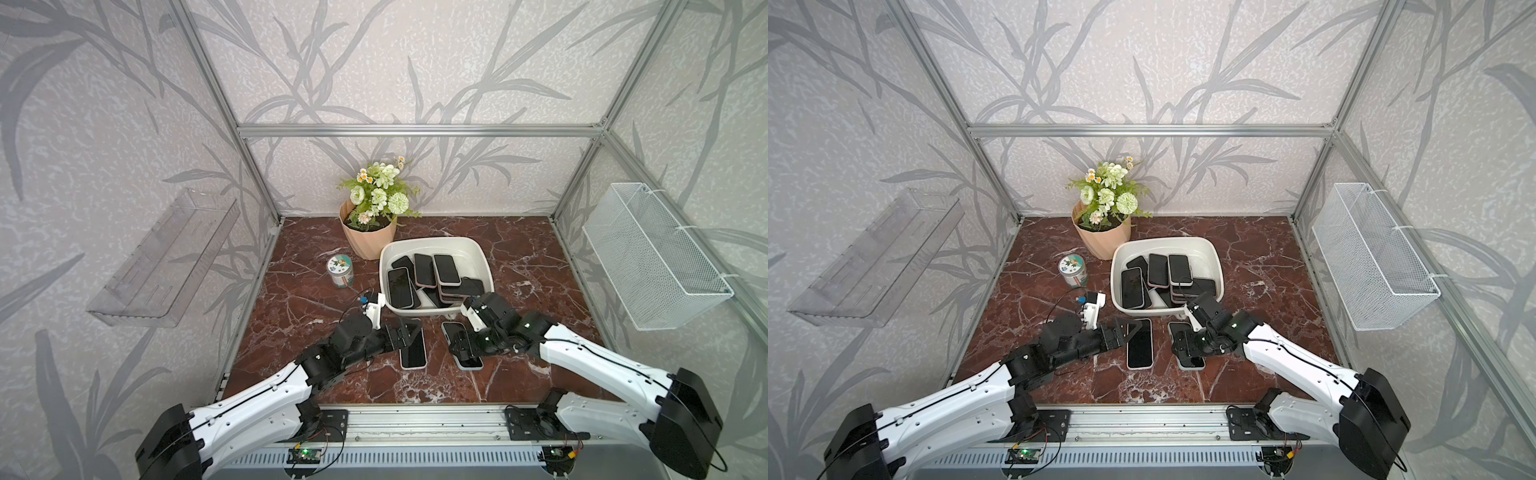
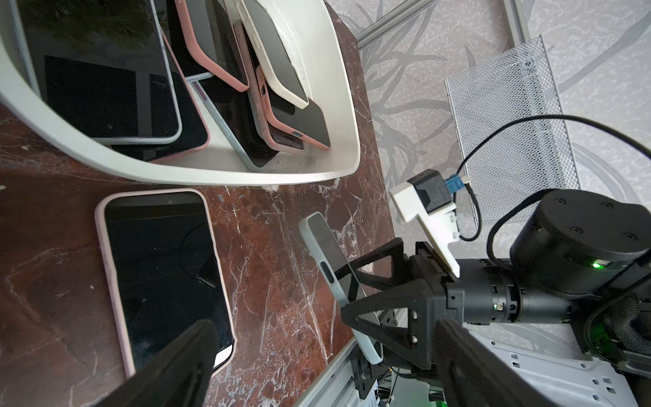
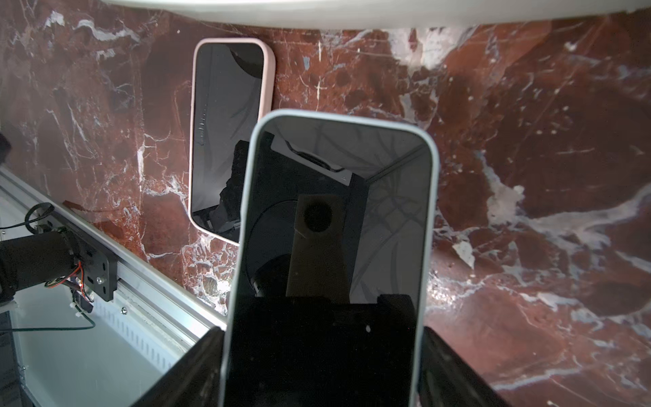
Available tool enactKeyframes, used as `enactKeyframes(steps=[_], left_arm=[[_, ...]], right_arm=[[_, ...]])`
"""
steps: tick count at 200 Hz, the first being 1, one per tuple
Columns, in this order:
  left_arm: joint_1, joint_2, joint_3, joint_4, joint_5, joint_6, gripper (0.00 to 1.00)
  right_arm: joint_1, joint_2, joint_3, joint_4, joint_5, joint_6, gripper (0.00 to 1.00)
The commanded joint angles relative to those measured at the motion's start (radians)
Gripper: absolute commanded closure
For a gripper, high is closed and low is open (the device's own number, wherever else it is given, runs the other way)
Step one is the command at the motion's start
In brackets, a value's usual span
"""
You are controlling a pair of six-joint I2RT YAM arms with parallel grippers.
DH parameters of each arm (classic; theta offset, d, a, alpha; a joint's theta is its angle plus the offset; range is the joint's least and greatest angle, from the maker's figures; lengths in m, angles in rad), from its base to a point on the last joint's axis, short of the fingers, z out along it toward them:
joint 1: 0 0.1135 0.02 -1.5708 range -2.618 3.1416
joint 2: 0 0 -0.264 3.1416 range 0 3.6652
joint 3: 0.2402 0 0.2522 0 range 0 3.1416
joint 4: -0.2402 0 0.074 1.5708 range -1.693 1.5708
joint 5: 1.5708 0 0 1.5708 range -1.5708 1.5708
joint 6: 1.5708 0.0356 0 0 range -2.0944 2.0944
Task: Take the phone out of the storage box
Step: Place the phone at the center of the board.
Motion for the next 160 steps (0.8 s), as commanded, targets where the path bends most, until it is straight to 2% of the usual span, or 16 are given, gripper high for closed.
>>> enactKeyframes(steps=[1, 95, 160], left_arm=[[-0.005, -0.028, 0.005, -0.012, -0.035, -0.007, 0.0], [-0.004, -0.062, -0.021, -0.043, -0.088, 0.008, 0.0], [-0.001, -0.041, -0.001, -0.061, -0.091, 0.025, 0.0]], right_arm=[[0.024, 0.046, 0.025, 0.093, 0.044, 0.032, 0.25], [0.048, 0.284, 0.094, 0.149, 0.115, 0.075, 0.24], [0.051, 0.402, 0.133, 0.167, 0.086, 0.072, 0.19]])
